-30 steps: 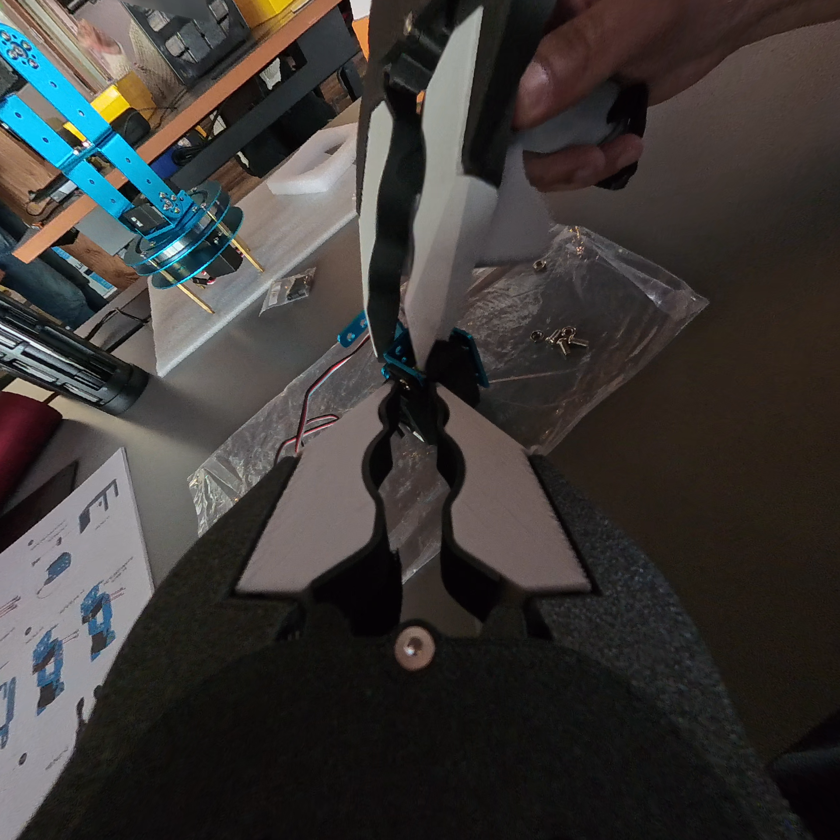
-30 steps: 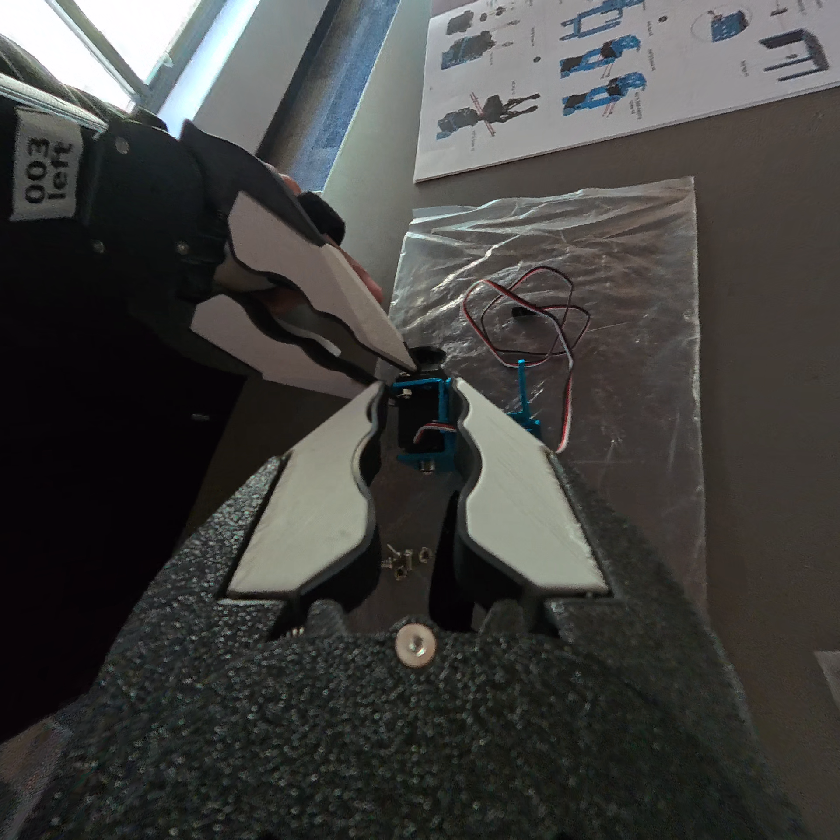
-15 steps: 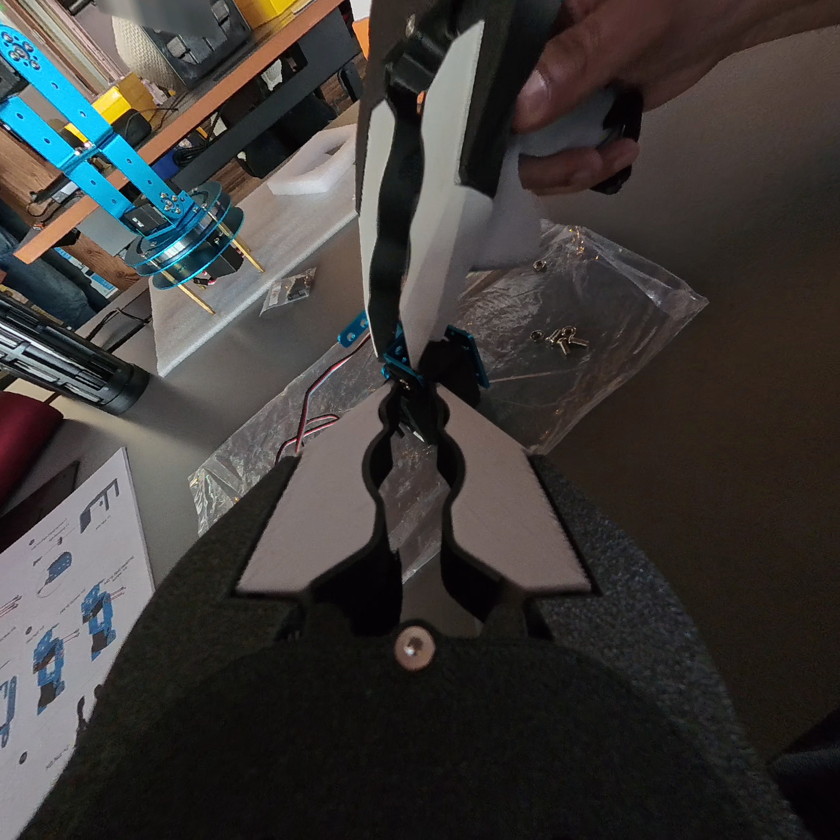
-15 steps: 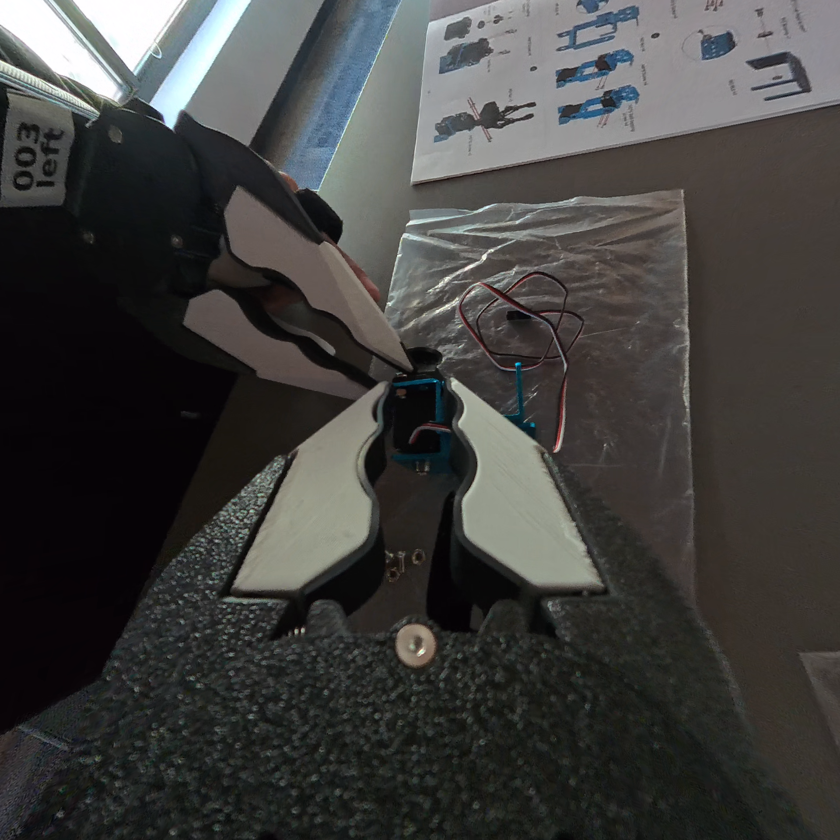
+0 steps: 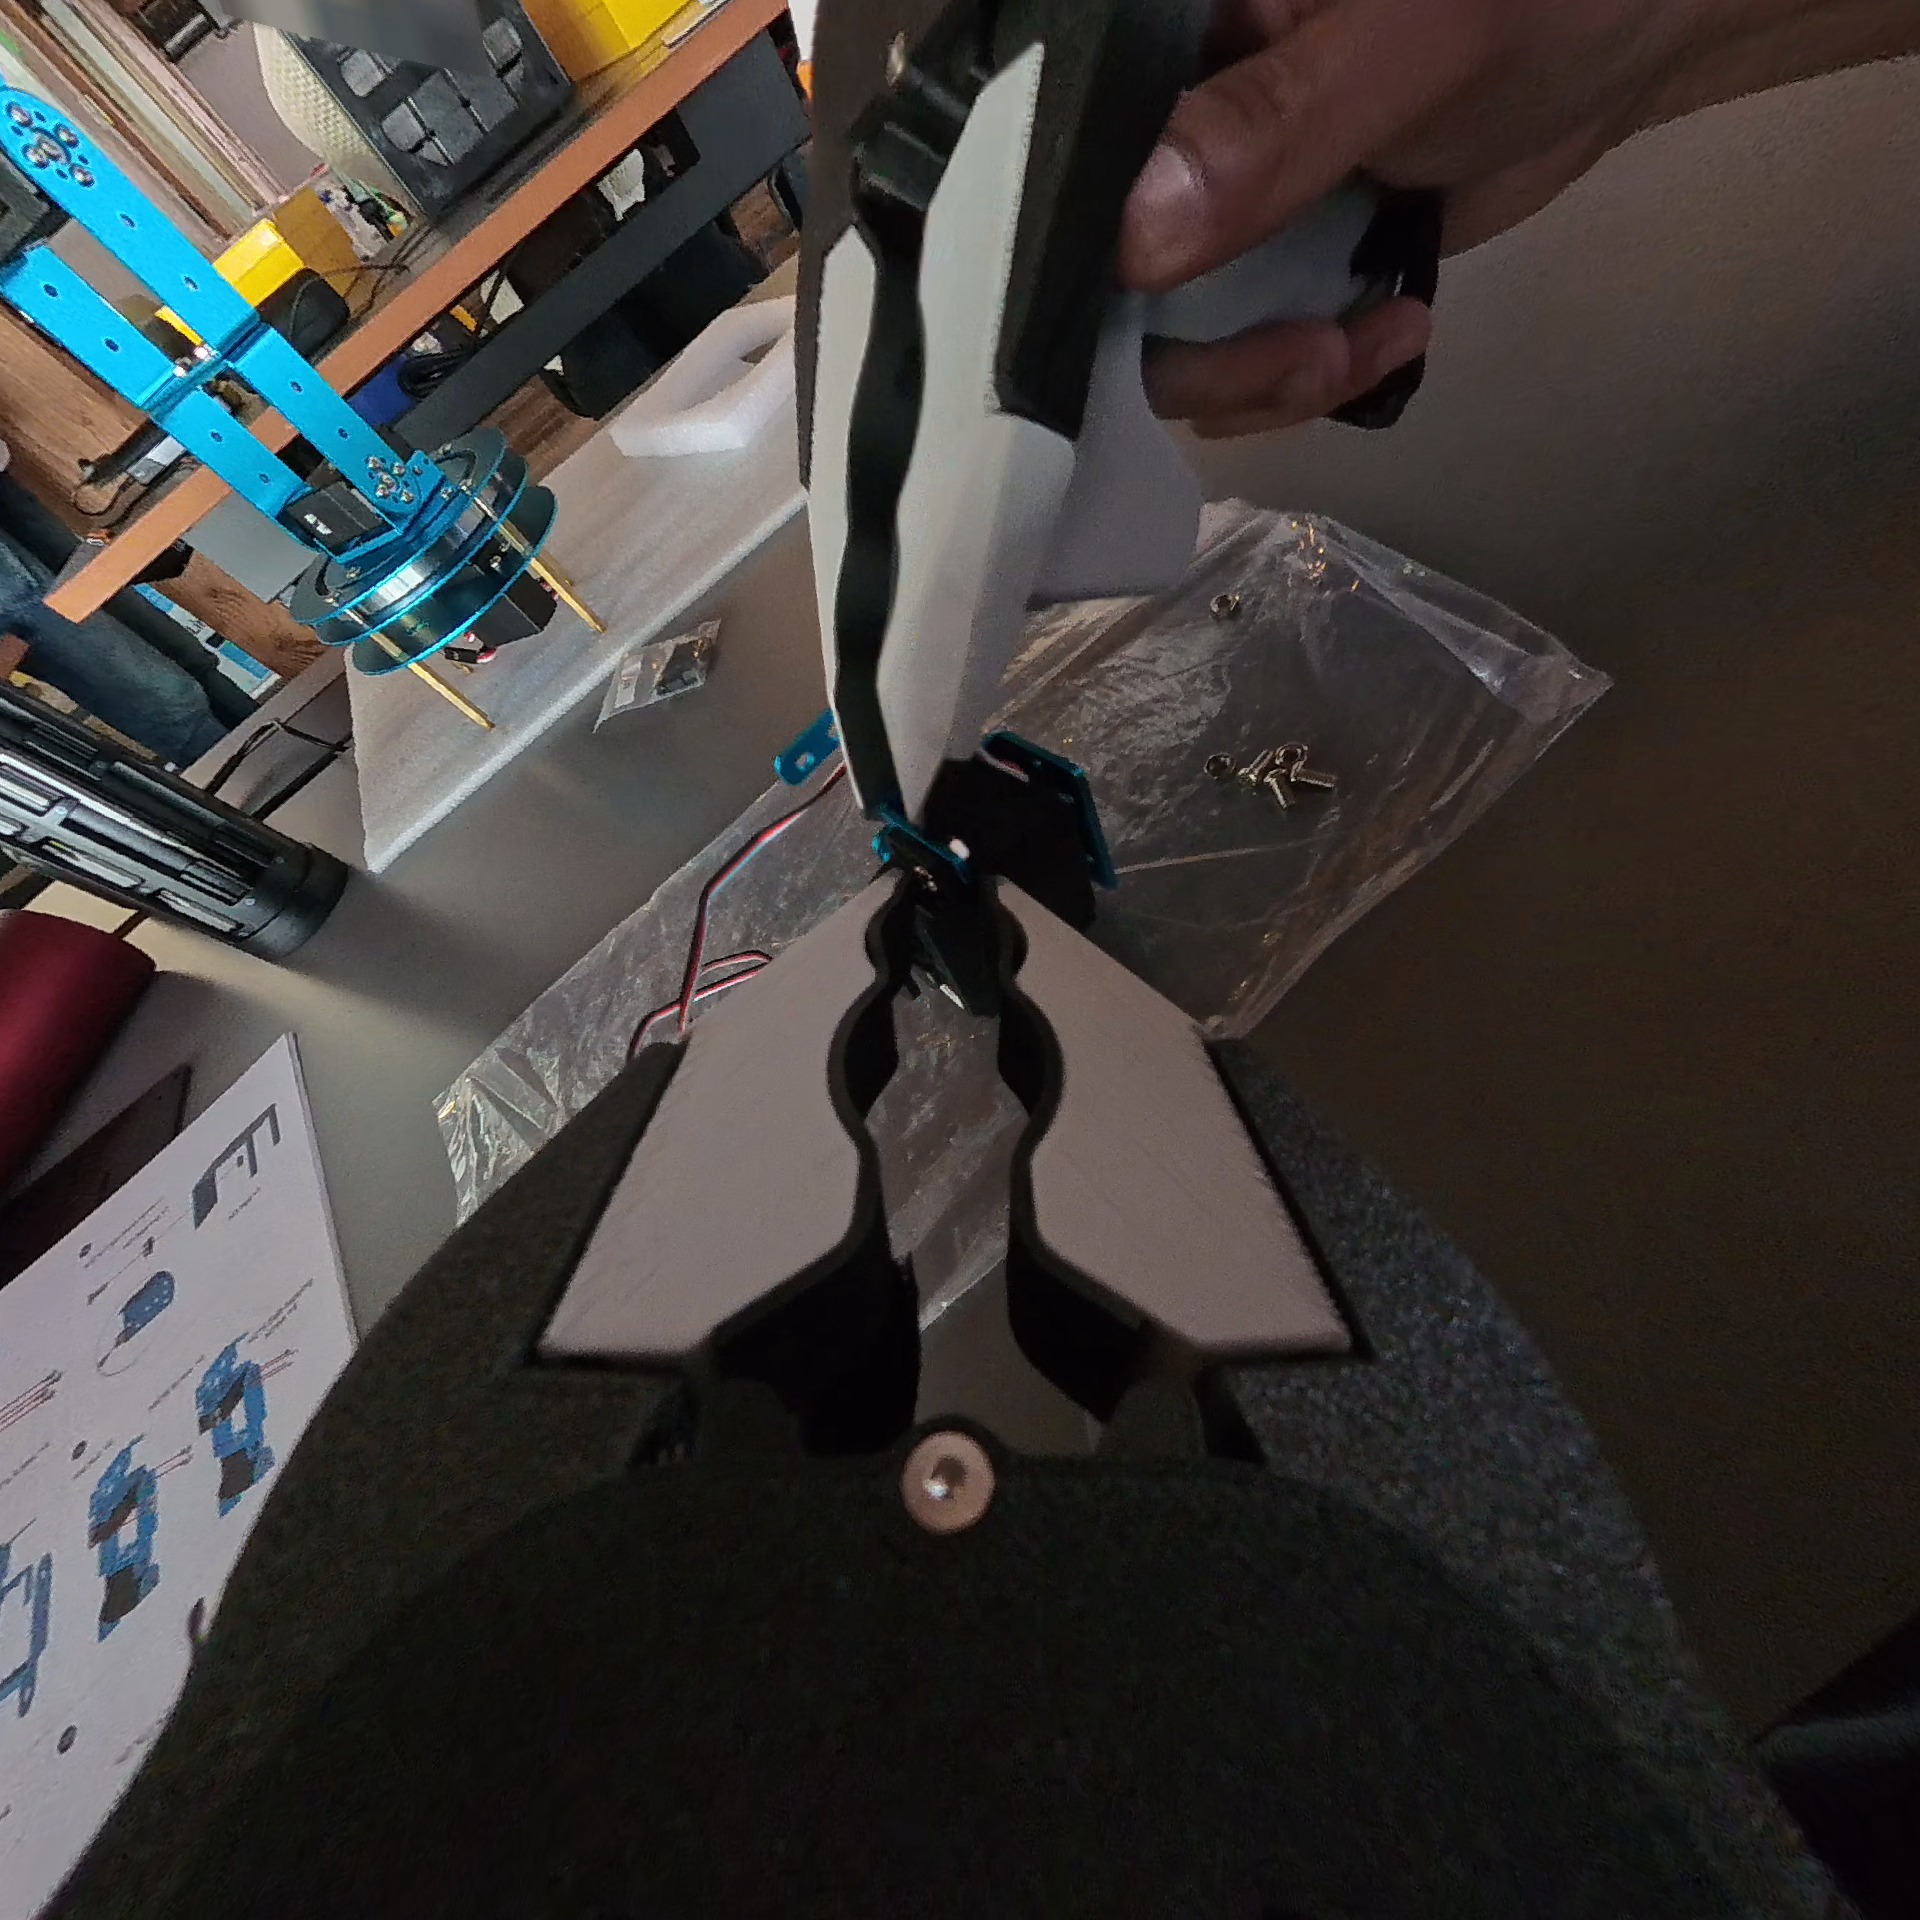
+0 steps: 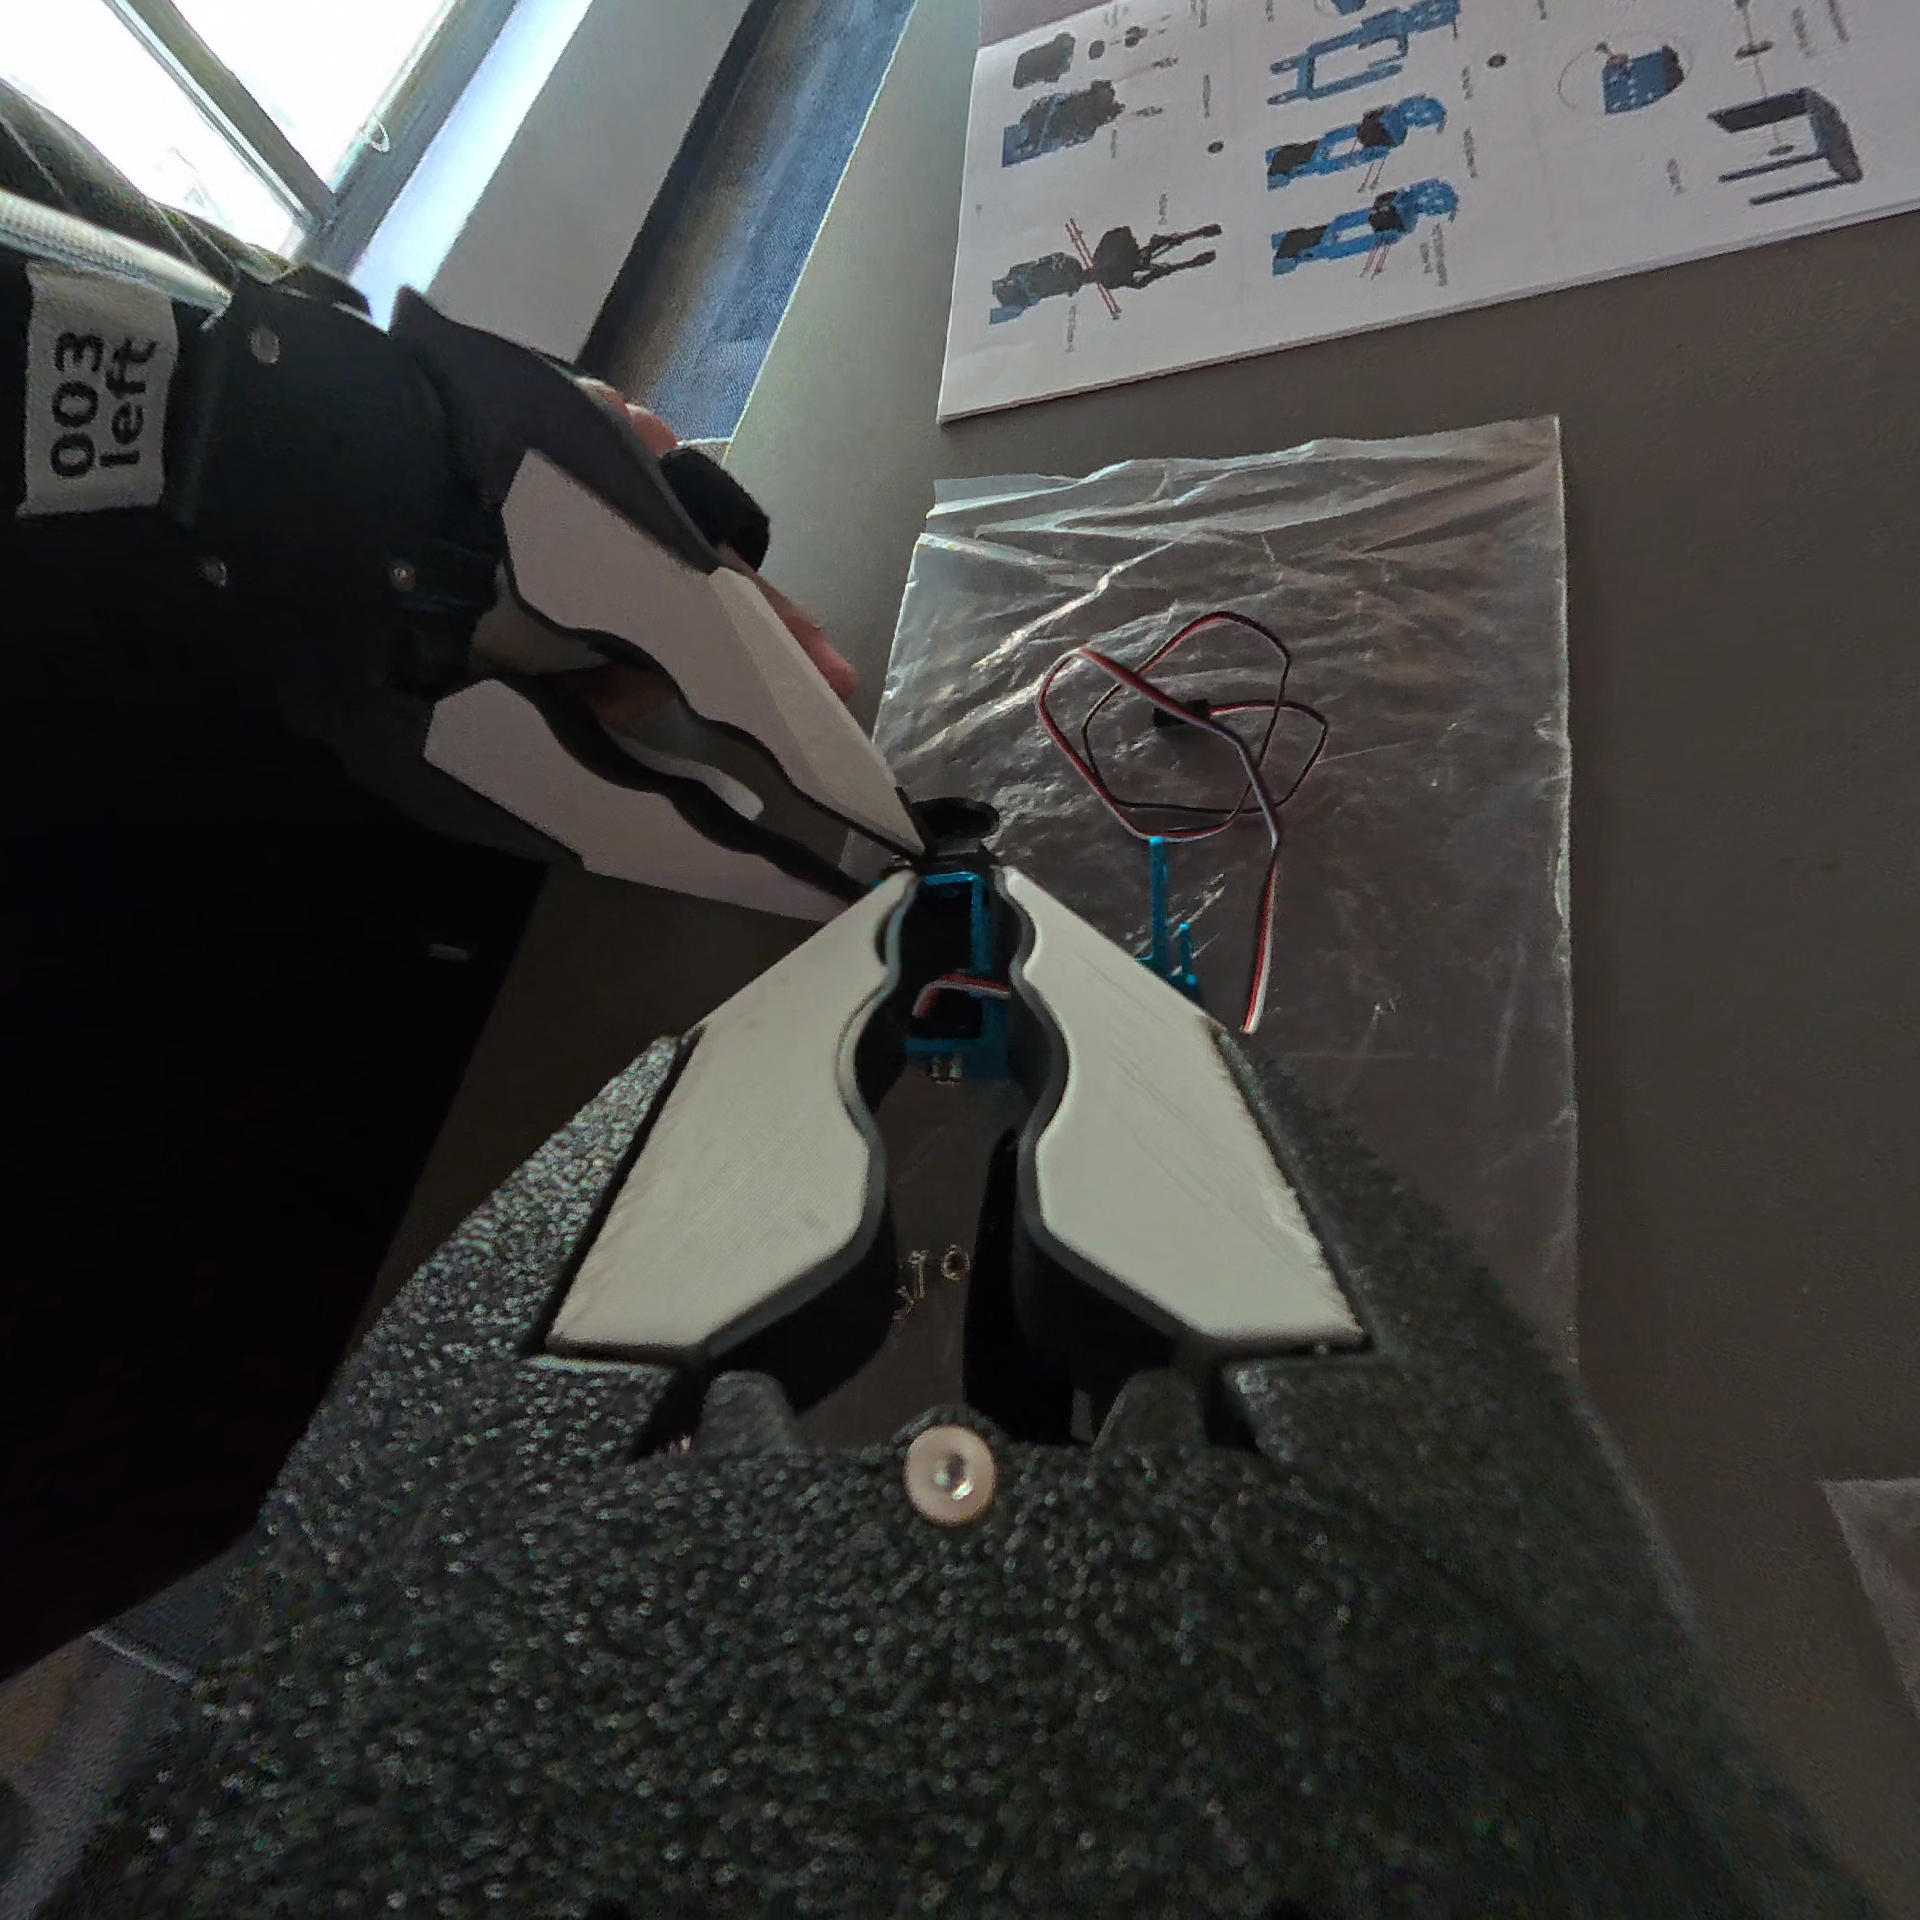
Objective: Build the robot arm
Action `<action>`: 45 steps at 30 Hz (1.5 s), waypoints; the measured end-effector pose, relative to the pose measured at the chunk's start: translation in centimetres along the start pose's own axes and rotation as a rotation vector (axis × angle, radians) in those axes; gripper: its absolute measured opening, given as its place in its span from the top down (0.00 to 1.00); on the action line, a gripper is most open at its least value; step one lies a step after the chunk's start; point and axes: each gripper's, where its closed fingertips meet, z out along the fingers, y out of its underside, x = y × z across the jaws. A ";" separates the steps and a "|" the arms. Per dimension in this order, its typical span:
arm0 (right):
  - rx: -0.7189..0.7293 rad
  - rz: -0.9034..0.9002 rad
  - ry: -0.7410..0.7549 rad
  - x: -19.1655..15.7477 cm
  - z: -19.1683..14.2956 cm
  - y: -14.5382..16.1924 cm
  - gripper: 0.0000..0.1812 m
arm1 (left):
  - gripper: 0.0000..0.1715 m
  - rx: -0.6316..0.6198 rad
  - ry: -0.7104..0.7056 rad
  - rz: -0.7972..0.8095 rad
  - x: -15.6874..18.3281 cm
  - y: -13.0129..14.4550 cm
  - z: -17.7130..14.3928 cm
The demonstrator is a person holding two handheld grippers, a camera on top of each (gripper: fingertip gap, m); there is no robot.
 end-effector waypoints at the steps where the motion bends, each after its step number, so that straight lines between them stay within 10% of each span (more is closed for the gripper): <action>1: 0.008 0.005 -0.012 0.0 0.0 0.0 0.95 | 0.93 0.001 0.000 0.002 0.0 0.0 0.0; 45: -0.079 -0.088 -0.007 -0.5 0.3 0.2 0.88 | 0.94 0.006 0.023 -0.028 -0.1 0.0 -0.1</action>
